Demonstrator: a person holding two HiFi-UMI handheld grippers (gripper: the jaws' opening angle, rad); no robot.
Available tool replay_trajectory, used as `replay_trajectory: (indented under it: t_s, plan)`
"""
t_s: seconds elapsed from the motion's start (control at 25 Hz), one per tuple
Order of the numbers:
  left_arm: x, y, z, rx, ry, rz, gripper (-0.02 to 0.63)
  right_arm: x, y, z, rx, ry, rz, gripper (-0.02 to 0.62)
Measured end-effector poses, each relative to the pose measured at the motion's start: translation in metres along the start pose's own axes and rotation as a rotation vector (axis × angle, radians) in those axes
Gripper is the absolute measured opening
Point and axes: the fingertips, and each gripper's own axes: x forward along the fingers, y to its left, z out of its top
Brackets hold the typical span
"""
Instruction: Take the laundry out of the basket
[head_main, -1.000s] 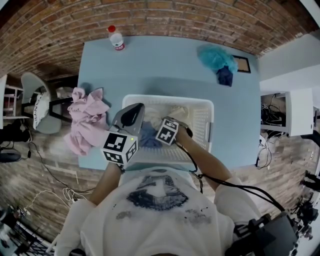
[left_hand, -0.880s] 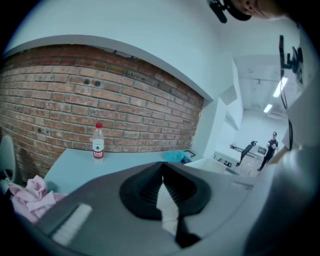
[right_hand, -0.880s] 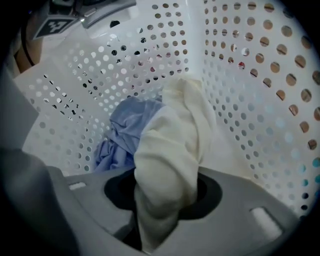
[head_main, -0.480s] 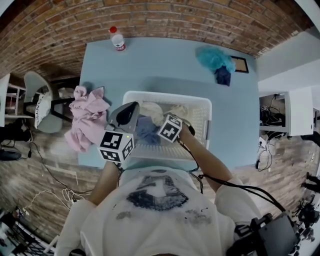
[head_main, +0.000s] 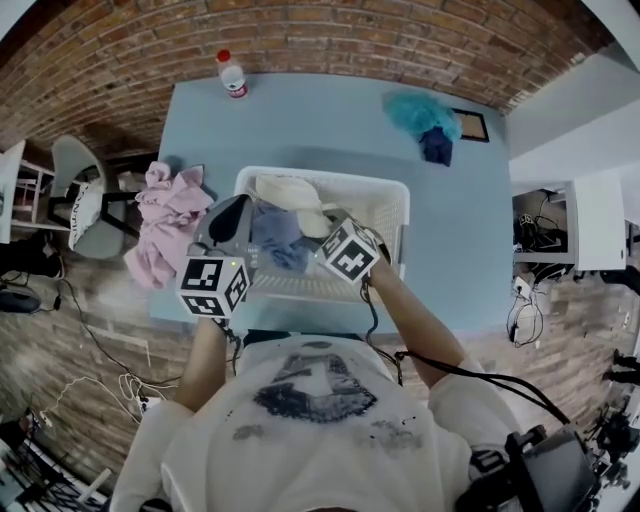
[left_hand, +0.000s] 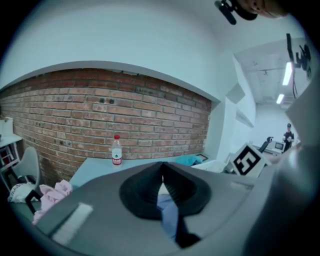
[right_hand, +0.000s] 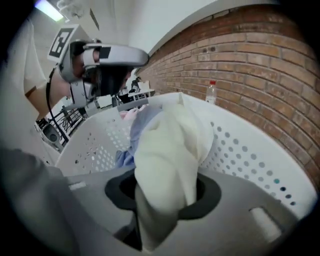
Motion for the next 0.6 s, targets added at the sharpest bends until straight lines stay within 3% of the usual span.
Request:
replay_trajectory:
  t_s: [0.16, 0.6]
  plan:
    - [-0.014, -0.002, 0.002, 0.01, -0.021, 0.014, -0.008, -0.032, 0.0, 0.021, 0.021, -0.086, -0.073, 0.163]
    - [-0.07, -0.007, 0.02, 0.071, -0.095, -0.062, -0.008, -0.124, 0.012, 0.06, 0.26, -0.373, -0.351, 0.163]
